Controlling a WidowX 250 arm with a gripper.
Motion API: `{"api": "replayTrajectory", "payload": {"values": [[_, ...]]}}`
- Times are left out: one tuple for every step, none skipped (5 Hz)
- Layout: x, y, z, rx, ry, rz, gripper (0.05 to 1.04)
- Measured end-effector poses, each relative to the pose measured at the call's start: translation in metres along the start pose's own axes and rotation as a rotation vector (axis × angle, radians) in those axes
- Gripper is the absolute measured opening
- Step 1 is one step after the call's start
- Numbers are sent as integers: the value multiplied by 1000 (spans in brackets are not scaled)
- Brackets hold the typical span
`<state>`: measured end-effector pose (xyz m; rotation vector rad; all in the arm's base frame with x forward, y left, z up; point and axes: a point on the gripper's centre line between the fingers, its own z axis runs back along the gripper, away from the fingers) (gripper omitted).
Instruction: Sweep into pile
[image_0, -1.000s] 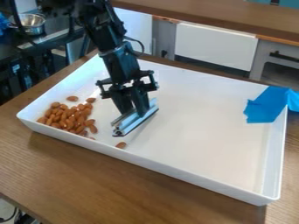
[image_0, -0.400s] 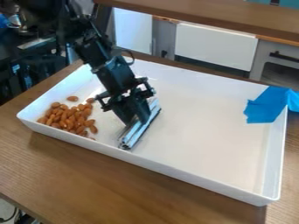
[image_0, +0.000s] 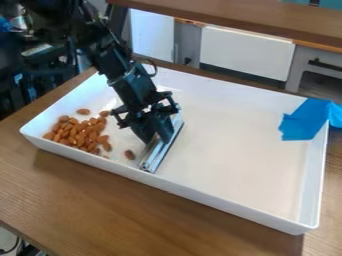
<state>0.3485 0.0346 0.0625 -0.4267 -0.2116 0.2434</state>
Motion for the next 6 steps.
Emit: {"api": "replayTrajectory", "payload": {"values": [[18, 30, 18, 66, -83, 14, 362], [35, 58, 45, 131, -147, 9, 362], [36, 81, 57, 176, -146, -9, 362], [32, 73, 59, 121, -111, 32, 362], [45, 23, 65, 41, -124, 118, 362], [46, -38, 52, 99, -148, 159, 362]]}}
